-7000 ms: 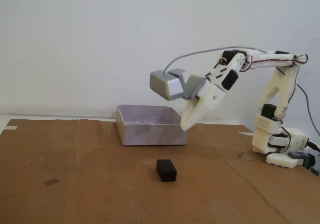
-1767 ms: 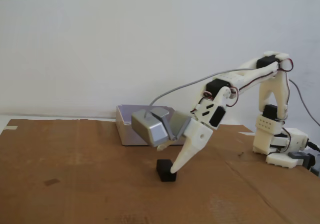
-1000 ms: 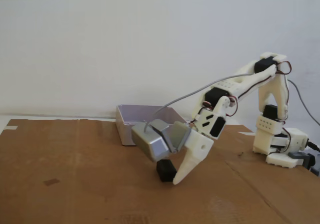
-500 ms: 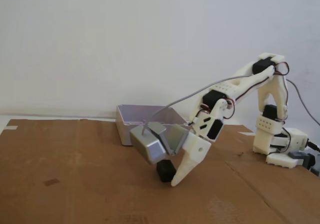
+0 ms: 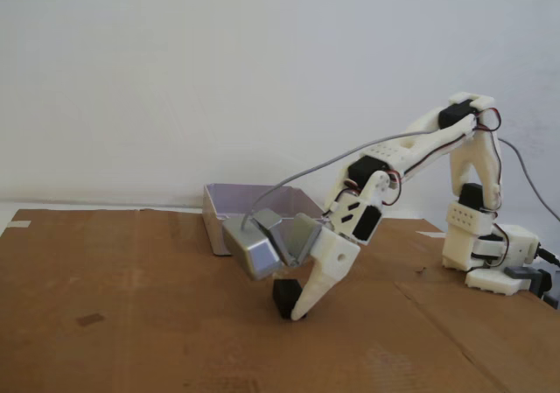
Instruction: Grasp a block and put it in the box.
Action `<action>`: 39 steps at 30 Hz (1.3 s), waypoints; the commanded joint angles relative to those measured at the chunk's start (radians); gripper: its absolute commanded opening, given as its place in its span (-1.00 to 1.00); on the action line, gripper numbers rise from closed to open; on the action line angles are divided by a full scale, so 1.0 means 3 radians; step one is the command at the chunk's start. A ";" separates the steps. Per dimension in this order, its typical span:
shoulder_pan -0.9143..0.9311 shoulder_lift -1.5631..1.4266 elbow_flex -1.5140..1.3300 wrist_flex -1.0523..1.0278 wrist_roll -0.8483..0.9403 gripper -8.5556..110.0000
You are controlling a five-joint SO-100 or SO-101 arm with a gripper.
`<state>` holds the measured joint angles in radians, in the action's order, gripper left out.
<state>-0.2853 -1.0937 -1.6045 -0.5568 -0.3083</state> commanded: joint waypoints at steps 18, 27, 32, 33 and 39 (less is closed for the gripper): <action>0.0020 -0.0112 0.0343 0.0128 0.0000 -0.01; 0.0015 -0.0112 0.0337 0.0107 -0.0015 -0.20; 0.0010 -0.0112 0.0337 0.0102 -0.0015 -0.29; 0.0010 -0.0112 0.0337 0.0102 -0.0015 -0.30; 0.0015 -0.0112 0.0337 0.0092 -0.0015 -0.43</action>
<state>-0.2700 -1.0937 -1.6030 -0.5553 -0.3022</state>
